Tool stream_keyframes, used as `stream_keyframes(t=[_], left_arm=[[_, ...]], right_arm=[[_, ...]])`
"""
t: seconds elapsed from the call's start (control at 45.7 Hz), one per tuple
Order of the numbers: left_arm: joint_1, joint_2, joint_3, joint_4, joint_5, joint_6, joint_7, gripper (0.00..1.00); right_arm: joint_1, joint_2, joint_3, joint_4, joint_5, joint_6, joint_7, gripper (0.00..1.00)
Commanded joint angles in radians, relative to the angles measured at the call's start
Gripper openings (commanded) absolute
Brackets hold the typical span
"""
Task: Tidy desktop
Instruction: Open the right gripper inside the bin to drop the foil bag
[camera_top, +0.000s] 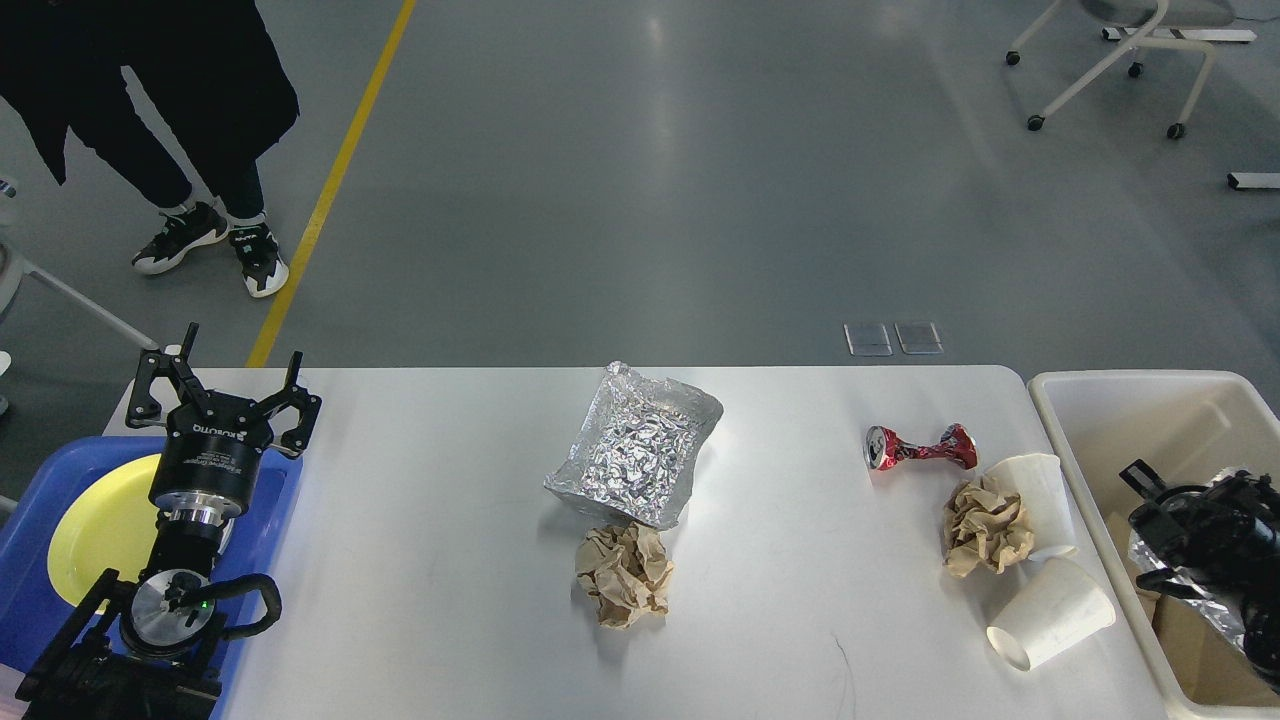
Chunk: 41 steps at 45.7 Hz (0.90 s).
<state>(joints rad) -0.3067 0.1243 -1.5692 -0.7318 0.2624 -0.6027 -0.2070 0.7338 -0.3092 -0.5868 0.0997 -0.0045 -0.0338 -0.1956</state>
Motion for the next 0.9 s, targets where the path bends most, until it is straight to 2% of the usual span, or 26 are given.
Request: stream_keyframes(t=[0.0,0.153,0.197,0.262,0.284,0.306,0.394,0.744,0.875], left_arm=[[0.001,0.000,0.000,0.000,0.000,0.000,0.000,0.96],[0.000,0.000,0.000,0.000,0.000,0.000,0.000,0.96],[0.000,0.000,0.000,0.000,0.000,0.000,0.000,0.96],[0.000,0.000,0.000,0.000,0.000,0.000,0.000,0.96],[0.000,0.000,0.000,0.000,0.000,0.000,0.000,0.96],[0.000,0.000,0.000,0.000,0.000,0.000,0.000,0.96],[0.000,0.000,0.000,0.000,0.000,0.000,0.000,0.96],[0.000,0.000,0.000,0.000,0.000,0.000,0.000,0.96],[0.001,0.000,0.000,0.000,0.000,0.000,0.000,0.96]], right_arm=[[-0.008,0.007,-0.002,0.000,-0.002,-0.024,0.001,0.00],[-0.033,0.010,0.001,0.000,0.000,-0.040,0.001,0.00],[-0.033,0.010,0.001,0.000,0.000,-0.058,0.001,0.28],[-0.034,0.010,0.005,0.002,0.000,-0.121,0.001,0.81],[-0.034,0.010,0.007,0.003,0.000,-0.141,0.001,0.95],[-0.037,0.010,0.007,0.005,0.000,-0.161,0.001,1.00],[-0.044,0.016,0.005,0.014,-0.003,-0.192,0.001,1.00],[-0.027,0.016,0.005,0.020,-0.015,-0.184,0.001,1.00],[0.053,-0.002,-0.005,0.095,-0.031,-0.160,-0.001,1.00]])
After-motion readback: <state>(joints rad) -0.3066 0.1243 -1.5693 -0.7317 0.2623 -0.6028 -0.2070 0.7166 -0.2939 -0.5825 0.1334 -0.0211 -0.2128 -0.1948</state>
